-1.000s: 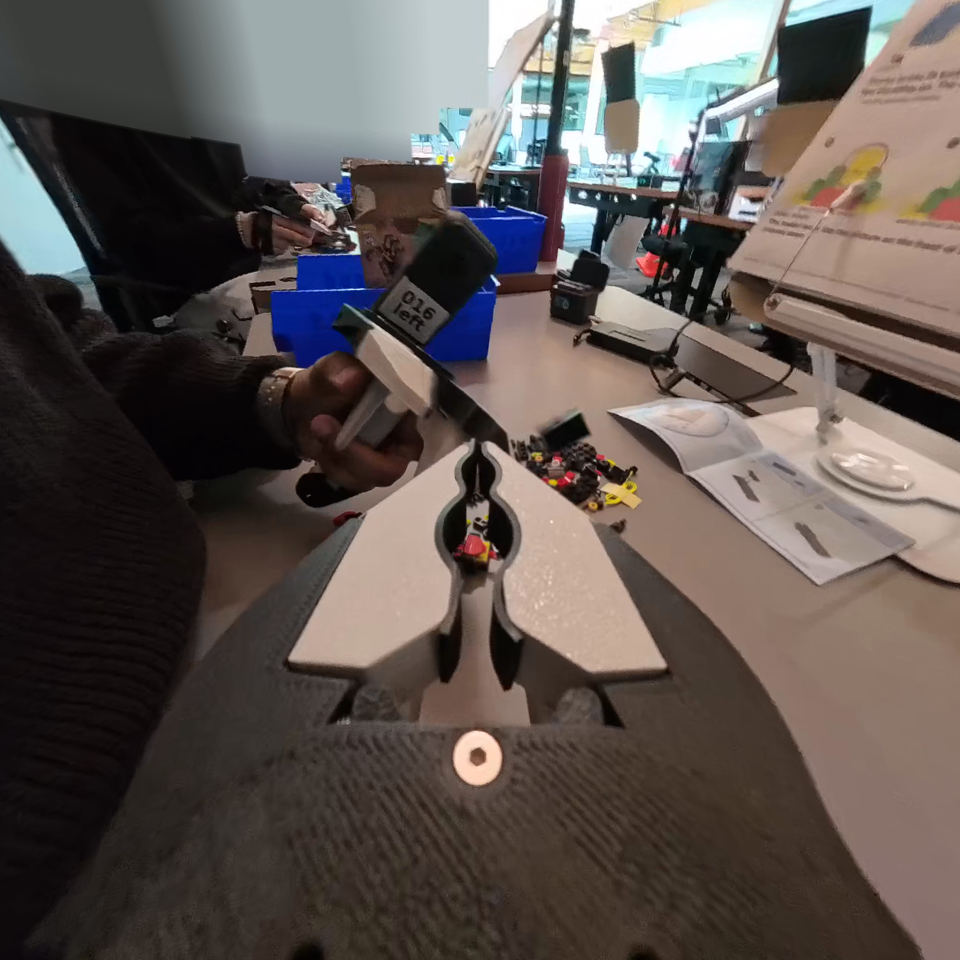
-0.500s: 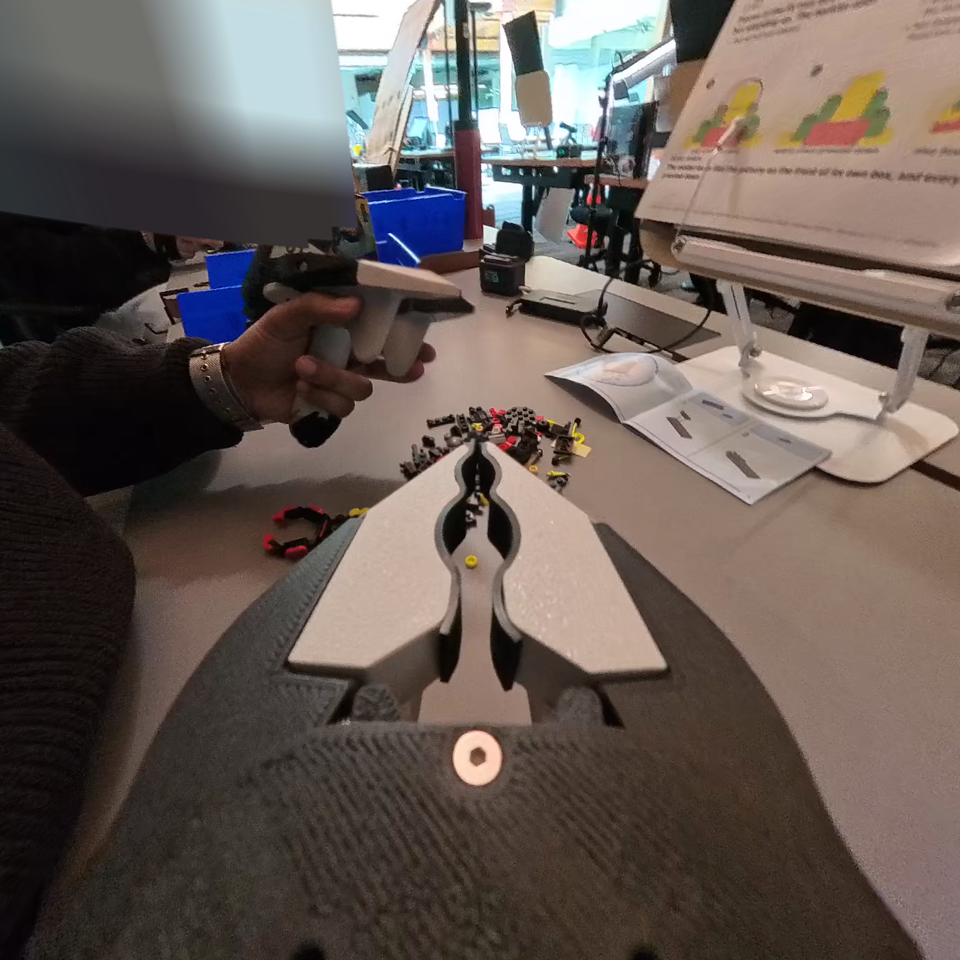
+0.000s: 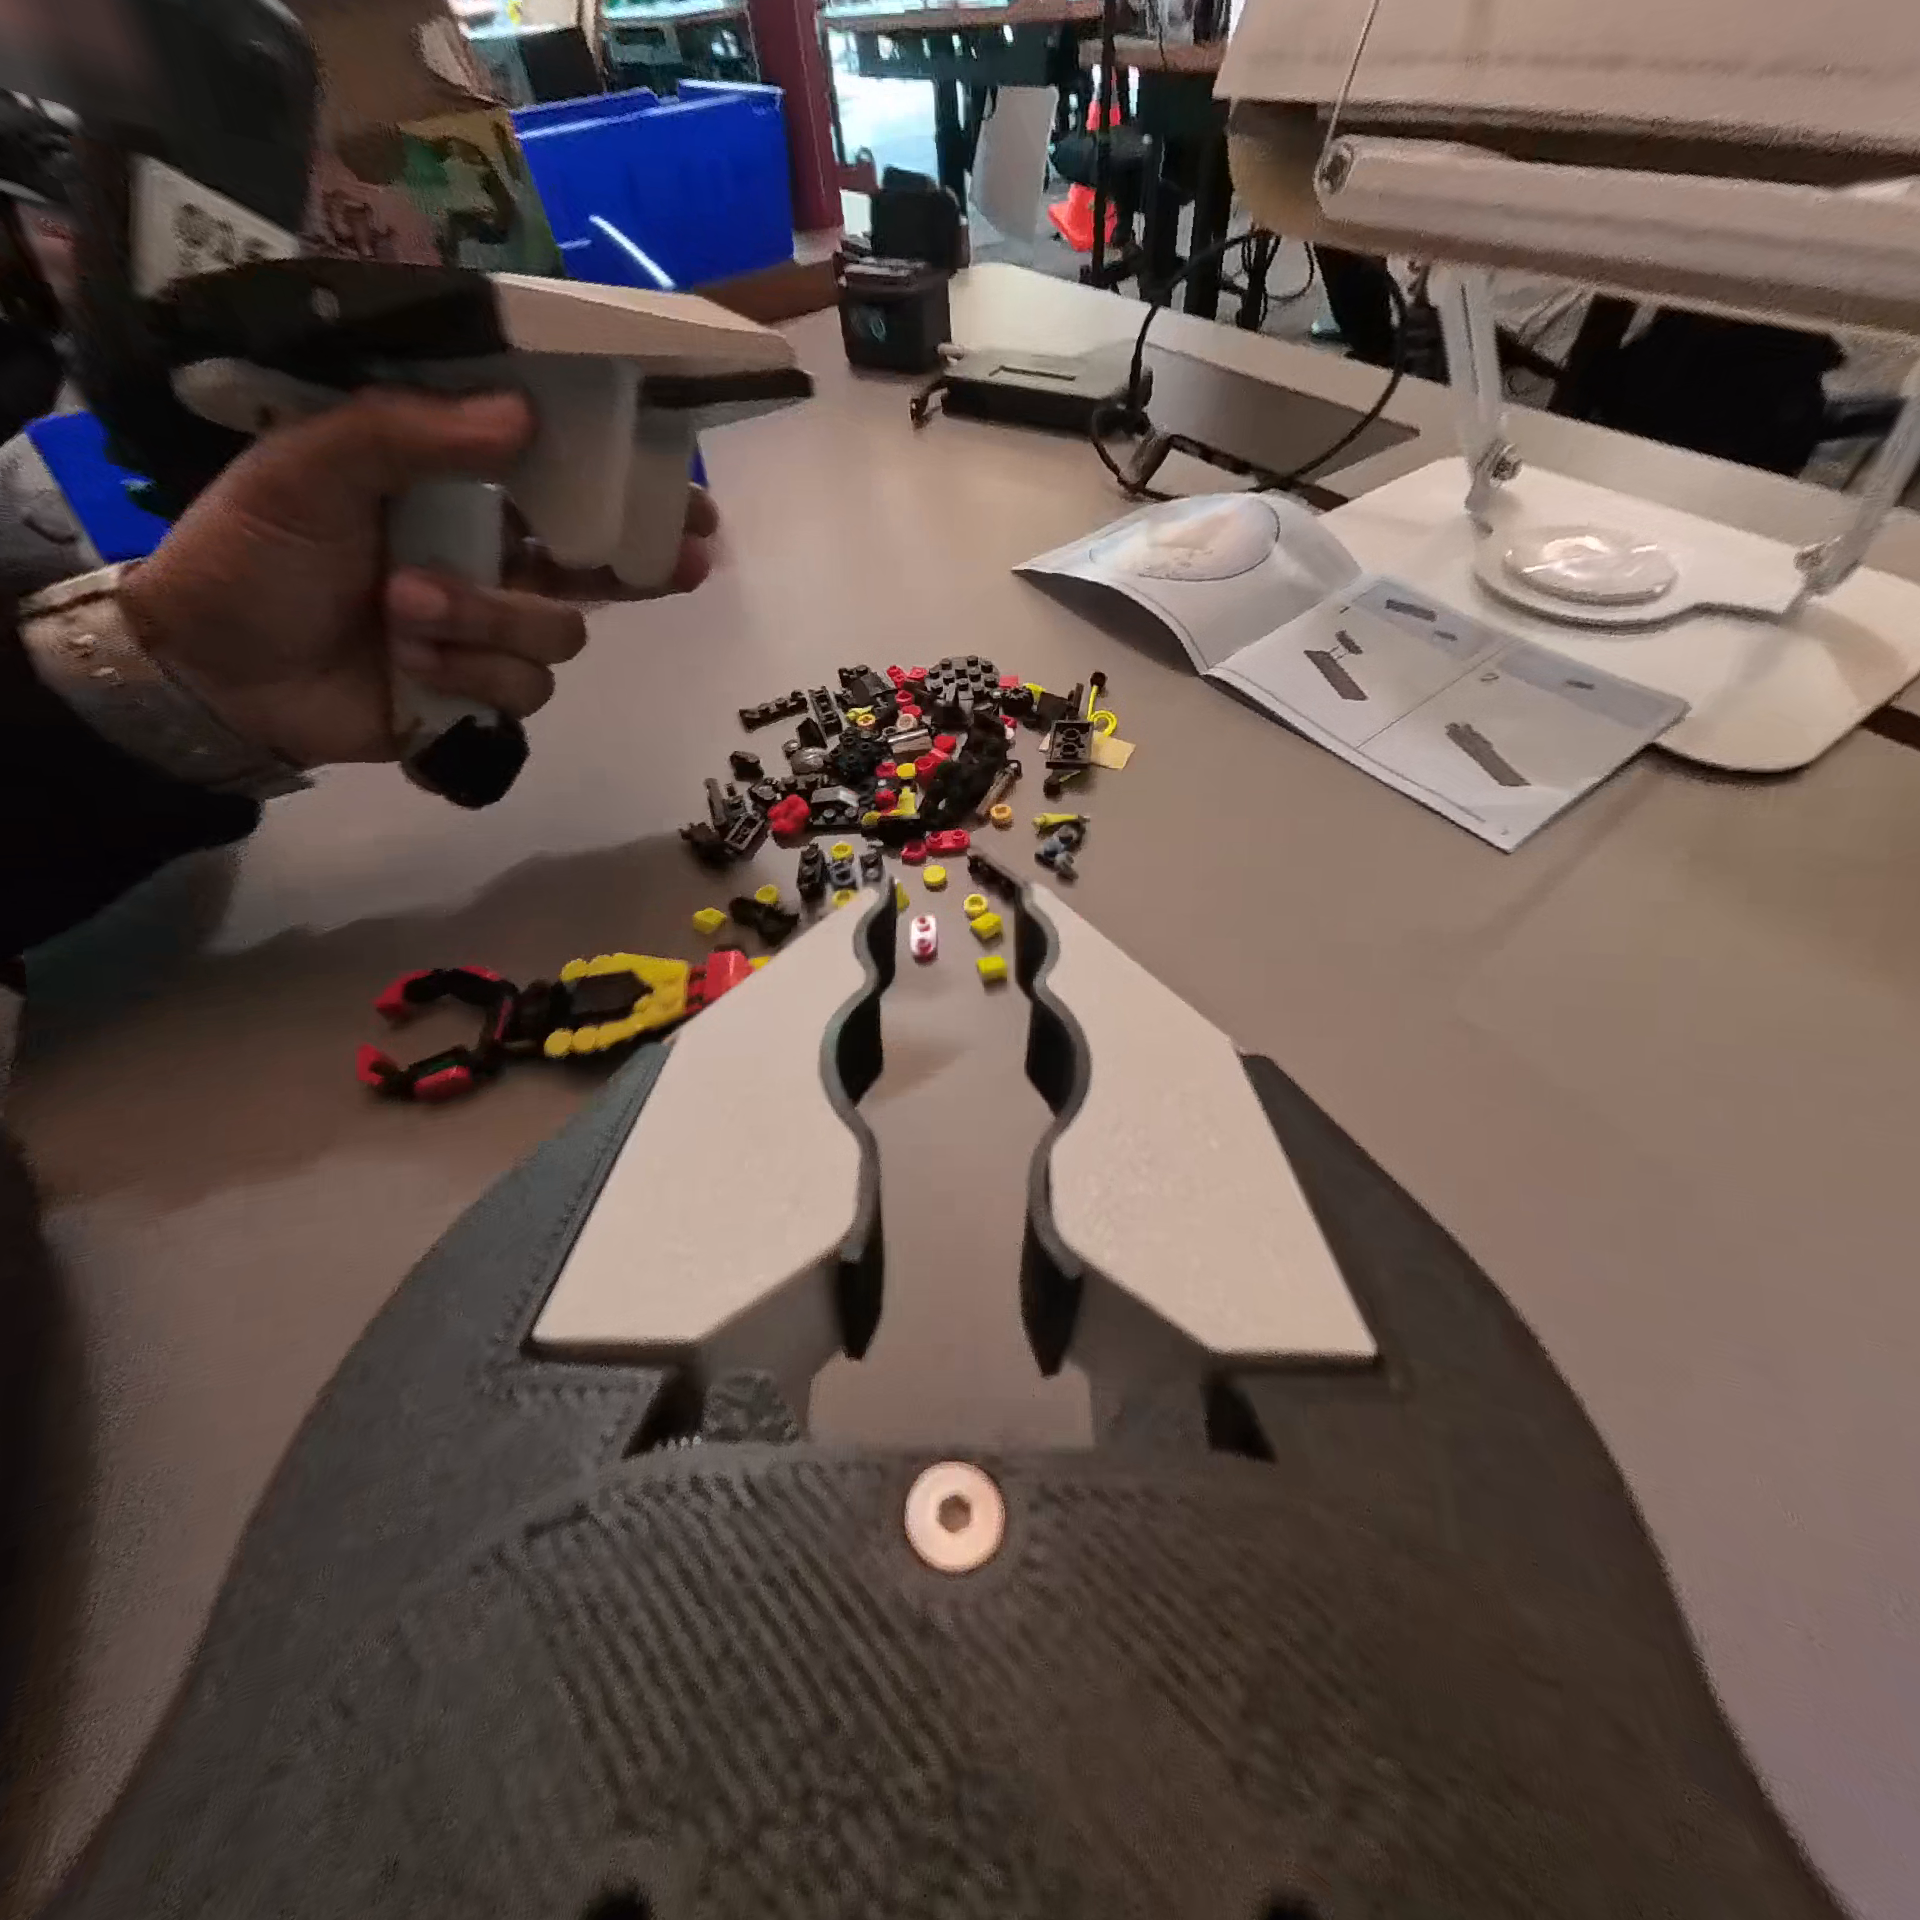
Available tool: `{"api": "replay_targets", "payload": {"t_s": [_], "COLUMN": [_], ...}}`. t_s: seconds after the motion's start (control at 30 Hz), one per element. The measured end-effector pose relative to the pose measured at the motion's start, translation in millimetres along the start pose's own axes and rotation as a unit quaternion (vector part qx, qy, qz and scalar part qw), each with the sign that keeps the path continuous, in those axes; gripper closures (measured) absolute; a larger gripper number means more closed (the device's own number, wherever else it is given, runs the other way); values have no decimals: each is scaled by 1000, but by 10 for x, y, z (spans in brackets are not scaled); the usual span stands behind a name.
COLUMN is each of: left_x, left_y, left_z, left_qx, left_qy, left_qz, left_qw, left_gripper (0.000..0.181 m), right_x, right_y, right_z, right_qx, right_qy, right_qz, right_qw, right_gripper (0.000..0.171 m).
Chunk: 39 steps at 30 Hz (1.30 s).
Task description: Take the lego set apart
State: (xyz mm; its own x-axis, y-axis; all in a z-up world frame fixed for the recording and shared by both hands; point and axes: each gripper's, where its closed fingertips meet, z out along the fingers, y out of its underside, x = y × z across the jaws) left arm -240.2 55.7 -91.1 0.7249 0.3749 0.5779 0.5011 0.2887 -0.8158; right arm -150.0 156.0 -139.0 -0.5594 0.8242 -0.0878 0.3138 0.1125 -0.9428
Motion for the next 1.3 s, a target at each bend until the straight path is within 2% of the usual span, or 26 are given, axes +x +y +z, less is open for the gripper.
{"api": "replay_targets", "payload": {"t_s": [0.17, 0.27, 0.37, 0.4, 0.47, 0.5, 0.63, 0.73, 0.83, 0.9, 1.0, 1.07, 1.1, 1.13, 1.2, 1.3], "left_x": [30, -33, -124, -147, -174, -184, -171, -70, 310, 707, 950, 1014, 1044, 1093, 1162, 1211], "left_y": [33, -25, -40, -45, -60, -58, 23, 151, 309, 374, 505, 645, 763, 918, 1247, 1541], "left_z": [-1, -36, -60, -66, -72, -71, -44, 3, 56, 7, -40, -59, -81, -120, -164, -112], "left_qx": [-11, -1, -7, -8, -5, -5, -25, -58, -95, -110, -132, -161, -188, -224, -284, -303], "left_qy": [0, -7, -11, -10, -7, -6, 3, 25, 117, 218, 271, 278, 278, 282, 274, 241], "left_qz": [13, 6, -5, -12, -27, -34, -51, -51, -47, -43, -23, 24, 61, 104, 191, 290], "left_qw": [1000, 1000, 1000, 1000, 1000, 999, 998, 997, 987, 969, 953, 947, 940, 927, 899, 875], "left_gripper": [170, 170, 170, 170, 170, 170, 169, 168, 159, 158, 156, 151, 153, 153, 141, 132], "right_x": [193, 352, 452, 471, 463, 436, 379, 143, -271, -400, -421, -401, -435, -494, -560, -503], "right_y": [-6, 118, 285, 288, 274, 250, 25, -191, -335, -323, 20, 269, 339, 339, 237, 154], "right_z": [770, 1270, 1560, 1606, 1621, 1607, 1356, 970, 461, 146, -230, -449, -532, -600, -700, -777], "right_qx": [-78, -147, -198, -197, -194, -188, -131, -70, -29, -18, -52, -72, -83, -87, -58, -2], "right_qy": [-14, -17, -3, 3, 3, -3, -13, -65, -154, -144, -57, -16, -25, -52, -103, -147], "right_qz": [28, 26, 15, 9, 5, 10, 38, 72, 183, 221, 132, 84, 85, 98, 123, 196], "right_qw": [996, 989, 980, 980, 981, 982, 990, 993, 971, 964, 988, 994, 993, 990, 985, 969], "right_gripper": [134, 132, 130, 134, 156, 156, 156, 156, 156, 156, 156, 156, 156, 156, 156, 156]}}
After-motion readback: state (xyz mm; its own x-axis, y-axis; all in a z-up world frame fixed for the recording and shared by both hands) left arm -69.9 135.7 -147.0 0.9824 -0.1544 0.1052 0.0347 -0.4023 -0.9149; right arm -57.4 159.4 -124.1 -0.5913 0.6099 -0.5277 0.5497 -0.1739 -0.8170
